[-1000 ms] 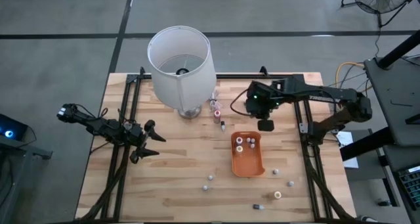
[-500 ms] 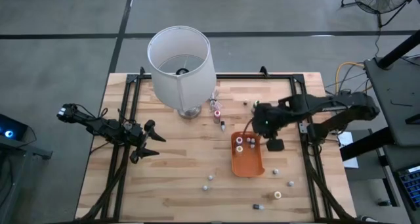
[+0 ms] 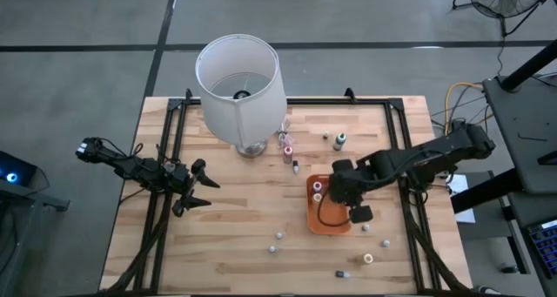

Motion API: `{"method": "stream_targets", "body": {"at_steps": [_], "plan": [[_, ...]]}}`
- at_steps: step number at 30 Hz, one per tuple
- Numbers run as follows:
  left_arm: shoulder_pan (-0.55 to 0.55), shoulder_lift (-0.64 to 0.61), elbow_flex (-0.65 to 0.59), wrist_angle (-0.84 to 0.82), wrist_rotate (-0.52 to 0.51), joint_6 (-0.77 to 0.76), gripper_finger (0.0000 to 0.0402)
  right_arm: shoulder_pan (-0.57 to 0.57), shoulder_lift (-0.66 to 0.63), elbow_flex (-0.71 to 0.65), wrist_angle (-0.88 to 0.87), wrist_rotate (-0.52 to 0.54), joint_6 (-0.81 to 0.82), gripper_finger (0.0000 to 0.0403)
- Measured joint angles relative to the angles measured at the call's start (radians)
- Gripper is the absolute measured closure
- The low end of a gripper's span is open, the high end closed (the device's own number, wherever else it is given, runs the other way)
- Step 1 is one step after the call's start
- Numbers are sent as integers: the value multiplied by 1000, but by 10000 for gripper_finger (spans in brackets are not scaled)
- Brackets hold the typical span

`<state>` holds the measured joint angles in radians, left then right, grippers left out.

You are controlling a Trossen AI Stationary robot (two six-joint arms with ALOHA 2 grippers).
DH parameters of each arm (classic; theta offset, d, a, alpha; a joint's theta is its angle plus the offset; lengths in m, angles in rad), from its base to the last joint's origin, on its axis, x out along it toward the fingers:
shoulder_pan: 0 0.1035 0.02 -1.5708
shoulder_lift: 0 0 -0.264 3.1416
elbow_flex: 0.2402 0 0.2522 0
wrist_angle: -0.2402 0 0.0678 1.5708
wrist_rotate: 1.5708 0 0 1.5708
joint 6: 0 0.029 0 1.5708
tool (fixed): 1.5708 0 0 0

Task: Pick & Place food coloring
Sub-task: Put the small food coloring bottle into the orange bin

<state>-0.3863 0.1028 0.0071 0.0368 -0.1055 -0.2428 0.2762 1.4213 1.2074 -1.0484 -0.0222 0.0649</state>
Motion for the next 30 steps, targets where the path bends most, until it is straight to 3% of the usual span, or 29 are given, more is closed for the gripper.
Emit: {"method": "stream_targets", "body": {"at_steps": [16, 30], "plan": [[0, 0, 0, 0, 0, 0, 143, 43, 1, -268, 273, 53, -92, 353], [0, 0, 0, 0, 0, 0, 143, 36, 71, -354, 401, 79, -203, 353]]}}
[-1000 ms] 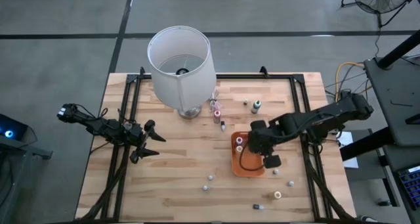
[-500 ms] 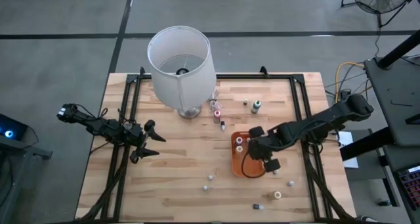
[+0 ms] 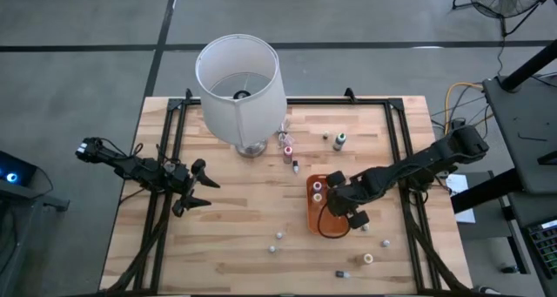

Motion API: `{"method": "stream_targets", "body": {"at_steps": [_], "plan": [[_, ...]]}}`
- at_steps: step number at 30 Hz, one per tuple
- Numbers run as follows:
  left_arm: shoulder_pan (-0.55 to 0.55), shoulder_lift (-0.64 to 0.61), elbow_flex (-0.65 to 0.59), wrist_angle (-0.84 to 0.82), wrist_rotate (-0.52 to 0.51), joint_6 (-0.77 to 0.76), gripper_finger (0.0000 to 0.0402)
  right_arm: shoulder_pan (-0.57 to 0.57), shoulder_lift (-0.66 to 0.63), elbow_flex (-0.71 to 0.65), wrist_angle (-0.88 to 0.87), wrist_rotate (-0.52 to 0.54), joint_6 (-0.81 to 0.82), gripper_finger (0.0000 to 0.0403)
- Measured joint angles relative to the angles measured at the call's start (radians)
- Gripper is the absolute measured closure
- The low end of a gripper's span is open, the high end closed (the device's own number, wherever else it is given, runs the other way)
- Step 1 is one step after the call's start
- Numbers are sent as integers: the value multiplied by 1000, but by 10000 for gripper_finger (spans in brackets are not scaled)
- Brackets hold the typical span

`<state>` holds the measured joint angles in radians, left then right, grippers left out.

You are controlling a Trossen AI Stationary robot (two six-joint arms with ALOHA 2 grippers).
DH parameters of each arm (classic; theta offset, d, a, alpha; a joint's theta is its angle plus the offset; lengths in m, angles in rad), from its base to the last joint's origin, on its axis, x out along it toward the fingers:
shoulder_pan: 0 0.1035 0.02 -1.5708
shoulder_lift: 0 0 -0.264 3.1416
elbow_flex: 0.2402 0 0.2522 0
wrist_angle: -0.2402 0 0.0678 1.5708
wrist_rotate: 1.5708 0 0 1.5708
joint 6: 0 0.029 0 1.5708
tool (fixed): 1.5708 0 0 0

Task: Pick & Place food coloring
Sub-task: Put the small food coloring bottle into the orange bin

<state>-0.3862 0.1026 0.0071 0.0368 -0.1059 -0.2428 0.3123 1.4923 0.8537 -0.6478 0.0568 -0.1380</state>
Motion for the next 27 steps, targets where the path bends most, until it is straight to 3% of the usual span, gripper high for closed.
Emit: {"method": "stream_targets", "body": {"at_steps": [11, 27], "plan": [[0, 0, 0, 0, 0, 0, 143, -65, 21, -15, 10, -1, -23, 346], [0, 0, 0, 0, 0, 0, 143, -65, -18, -15, -40, -3, 8, 246]]}}
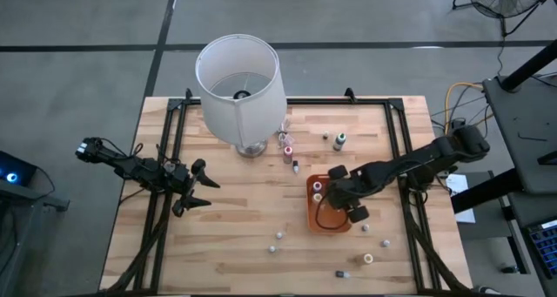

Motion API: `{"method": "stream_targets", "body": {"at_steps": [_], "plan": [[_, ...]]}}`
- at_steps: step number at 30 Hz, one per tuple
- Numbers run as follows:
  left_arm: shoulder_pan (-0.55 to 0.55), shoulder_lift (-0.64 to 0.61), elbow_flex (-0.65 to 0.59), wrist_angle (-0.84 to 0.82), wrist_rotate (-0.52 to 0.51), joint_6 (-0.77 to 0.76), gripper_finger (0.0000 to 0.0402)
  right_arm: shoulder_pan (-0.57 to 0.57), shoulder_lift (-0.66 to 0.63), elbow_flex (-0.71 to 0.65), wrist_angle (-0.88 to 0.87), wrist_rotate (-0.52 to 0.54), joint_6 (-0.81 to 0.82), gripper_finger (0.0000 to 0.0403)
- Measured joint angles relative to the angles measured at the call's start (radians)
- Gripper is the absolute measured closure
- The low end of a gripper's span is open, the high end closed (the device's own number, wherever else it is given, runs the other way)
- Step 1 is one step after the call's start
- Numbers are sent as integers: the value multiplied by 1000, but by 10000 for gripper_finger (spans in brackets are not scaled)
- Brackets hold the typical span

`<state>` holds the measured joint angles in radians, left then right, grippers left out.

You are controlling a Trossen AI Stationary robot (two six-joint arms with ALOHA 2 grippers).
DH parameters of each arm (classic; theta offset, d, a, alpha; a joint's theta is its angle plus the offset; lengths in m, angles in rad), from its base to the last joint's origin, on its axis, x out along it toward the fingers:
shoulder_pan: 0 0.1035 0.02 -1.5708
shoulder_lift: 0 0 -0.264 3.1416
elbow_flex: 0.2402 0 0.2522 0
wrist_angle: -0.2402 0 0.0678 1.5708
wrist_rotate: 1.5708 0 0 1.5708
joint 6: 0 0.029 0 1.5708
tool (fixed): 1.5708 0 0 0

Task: Pick & Place food coloring
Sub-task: Put the small food coloring bottle into the orange bin

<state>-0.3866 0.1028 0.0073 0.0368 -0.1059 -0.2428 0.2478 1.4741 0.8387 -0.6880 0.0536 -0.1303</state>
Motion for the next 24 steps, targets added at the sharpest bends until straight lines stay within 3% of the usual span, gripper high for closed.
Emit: {"method": "stream_targets", "body": {"at_steps": [17, 24], "plan": [[0, 0, 0, 0, 0, 0, 143, 3, -146, 185, -209, 2, 31, 225], [0, 0, 0, 0, 0, 0, 143, 3, -171, 298, -297, 2, 140, 205]]}}
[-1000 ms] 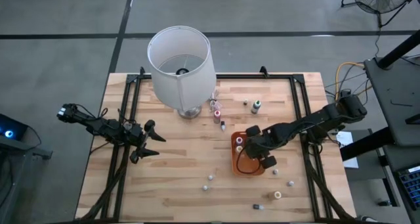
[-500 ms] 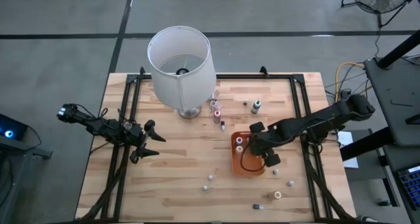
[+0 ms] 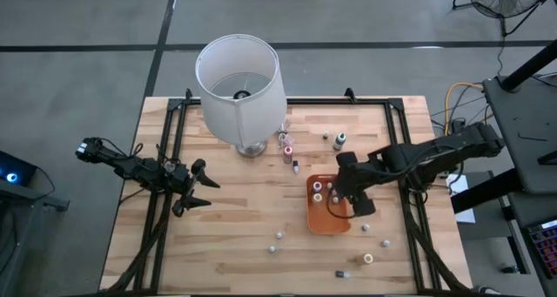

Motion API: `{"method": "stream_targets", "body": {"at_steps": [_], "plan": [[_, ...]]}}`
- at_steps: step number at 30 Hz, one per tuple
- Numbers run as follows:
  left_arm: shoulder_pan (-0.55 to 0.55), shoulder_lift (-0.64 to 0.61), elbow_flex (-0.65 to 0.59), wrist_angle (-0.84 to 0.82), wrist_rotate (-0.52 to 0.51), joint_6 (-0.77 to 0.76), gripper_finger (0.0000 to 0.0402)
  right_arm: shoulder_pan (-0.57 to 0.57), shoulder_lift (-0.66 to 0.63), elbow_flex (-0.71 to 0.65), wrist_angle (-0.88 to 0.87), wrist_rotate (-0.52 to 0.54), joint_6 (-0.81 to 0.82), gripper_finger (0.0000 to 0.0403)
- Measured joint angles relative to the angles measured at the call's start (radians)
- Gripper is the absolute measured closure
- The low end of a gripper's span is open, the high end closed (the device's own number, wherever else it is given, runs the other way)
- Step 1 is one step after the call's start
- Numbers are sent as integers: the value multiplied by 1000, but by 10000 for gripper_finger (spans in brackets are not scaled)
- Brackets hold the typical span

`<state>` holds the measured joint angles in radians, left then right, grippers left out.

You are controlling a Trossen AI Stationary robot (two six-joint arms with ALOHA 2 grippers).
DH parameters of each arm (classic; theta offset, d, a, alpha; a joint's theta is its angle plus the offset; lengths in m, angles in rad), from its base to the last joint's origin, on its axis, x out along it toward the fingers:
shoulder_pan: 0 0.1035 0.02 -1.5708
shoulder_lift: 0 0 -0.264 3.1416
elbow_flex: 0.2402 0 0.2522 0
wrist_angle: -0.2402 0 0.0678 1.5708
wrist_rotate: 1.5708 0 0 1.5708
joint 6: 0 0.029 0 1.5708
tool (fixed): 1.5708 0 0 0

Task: Pick & Place food coloring
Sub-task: Put the small food coloring bottle into the orange bin

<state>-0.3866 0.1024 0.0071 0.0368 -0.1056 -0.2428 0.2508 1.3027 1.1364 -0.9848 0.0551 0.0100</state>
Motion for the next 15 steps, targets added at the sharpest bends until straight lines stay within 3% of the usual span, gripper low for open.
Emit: {"method": "stream_targets", "body": {"at_steps": [9, 15], "plan": [[0, 0, 0, 0, 0, 0, 143, 0, -37, 97, -93, 4, 59, 154], [0, 0, 0, 0, 0, 0, 143, -8, -64, 116, -100, 143, 58, 124]]}}
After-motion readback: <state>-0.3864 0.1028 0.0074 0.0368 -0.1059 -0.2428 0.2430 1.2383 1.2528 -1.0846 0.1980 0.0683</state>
